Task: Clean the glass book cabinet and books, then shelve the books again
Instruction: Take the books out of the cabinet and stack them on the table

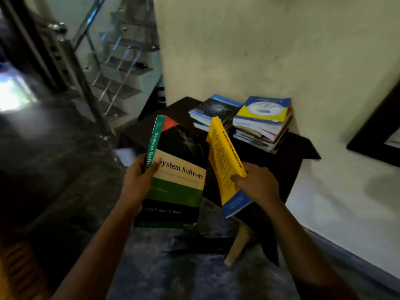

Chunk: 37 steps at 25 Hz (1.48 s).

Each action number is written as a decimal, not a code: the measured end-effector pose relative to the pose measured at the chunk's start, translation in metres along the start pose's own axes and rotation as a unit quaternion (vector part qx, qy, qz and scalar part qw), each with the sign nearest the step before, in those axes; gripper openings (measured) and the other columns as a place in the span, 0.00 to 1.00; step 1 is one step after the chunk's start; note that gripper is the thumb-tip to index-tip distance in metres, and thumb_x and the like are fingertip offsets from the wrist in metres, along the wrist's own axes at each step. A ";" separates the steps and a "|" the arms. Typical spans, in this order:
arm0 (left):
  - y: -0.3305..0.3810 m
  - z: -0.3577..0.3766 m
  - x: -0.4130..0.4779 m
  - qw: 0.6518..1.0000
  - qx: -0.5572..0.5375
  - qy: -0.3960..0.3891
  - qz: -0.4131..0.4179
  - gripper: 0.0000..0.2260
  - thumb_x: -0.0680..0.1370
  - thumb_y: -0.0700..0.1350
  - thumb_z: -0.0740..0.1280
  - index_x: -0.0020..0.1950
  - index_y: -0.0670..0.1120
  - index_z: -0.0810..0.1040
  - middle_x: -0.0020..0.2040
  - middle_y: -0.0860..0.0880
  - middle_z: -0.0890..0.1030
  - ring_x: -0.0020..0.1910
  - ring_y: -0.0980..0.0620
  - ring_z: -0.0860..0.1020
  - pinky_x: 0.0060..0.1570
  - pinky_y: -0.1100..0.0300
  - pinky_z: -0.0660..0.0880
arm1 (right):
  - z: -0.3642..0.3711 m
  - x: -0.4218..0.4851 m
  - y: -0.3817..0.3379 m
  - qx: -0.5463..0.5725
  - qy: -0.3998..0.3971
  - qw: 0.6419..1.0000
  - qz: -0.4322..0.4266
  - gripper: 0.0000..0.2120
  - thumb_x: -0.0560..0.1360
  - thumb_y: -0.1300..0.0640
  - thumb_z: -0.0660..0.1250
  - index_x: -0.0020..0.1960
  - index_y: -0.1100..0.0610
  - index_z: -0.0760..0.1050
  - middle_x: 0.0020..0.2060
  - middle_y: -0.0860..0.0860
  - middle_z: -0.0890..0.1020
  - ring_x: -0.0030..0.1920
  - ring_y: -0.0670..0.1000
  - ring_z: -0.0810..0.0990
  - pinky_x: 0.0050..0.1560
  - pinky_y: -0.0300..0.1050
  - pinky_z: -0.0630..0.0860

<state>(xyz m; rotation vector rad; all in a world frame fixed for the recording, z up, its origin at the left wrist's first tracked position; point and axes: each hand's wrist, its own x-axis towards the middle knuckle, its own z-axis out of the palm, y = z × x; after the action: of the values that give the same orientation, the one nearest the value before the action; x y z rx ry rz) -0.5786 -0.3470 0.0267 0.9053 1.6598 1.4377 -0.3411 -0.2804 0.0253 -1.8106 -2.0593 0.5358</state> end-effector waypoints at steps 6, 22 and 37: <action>0.029 0.019 0.142 0.985 -0.035 -0.169 -0.016 0.06 0.79 0.43 0.61 0.54 0.46 0.75 0.45 0.45 0.81 0.41 0.49 0.81 0.32 0.61 0.80 | 0.003 0.053 -0.040 -0.018 0.116 0.986 0.117 0.15 0.74 0.48 0.63 0.60 0.46 0.73 0.52 0.54 0.80 0.54 0.60 0.77 0.50 0.47 0.72; 0.058 0.150 0.433 0.901 -0.099 -0.369 -0.205 0.08 0.79 0.46 0.62 0.48 0.43 0.77 0.40 0.42 0.83 0.42 0.43 0.79 0.41 0.51 0.74 | 0.010 0.207 -0.095 -0.093 0.233 0.933 0.260 0.20 0.78 0.41 0.55 0.68 0.45 0.66 0.58 0.49 0.77 0.57 0.51 0.76 0.47 0.38 0.64; -0.004 0.209 0.562 0.872 0.019 -0.431 -0.232 0.16 0.80 0.43 0.61 0.66 0.37 0.71 0.63 0.36 0.75 0.60 0.39 0.75 0.51 0.51 0.71 | 0.079 0.297 -0.177 -0.196 0.208 0.881 0.378 0.21 0.77 0.39 0.56 0.68 0.45 0.65 0.52 0.47 0.79 0.49 0.48 0.79 0.38 0.36 0.63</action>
<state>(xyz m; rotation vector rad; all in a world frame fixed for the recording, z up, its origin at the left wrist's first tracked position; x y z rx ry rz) -0.6584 0.2426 -0.0456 0.8968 1.0946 0.5250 -0.5695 -0.0098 0.0475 -2.6793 -1.1756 -0.1280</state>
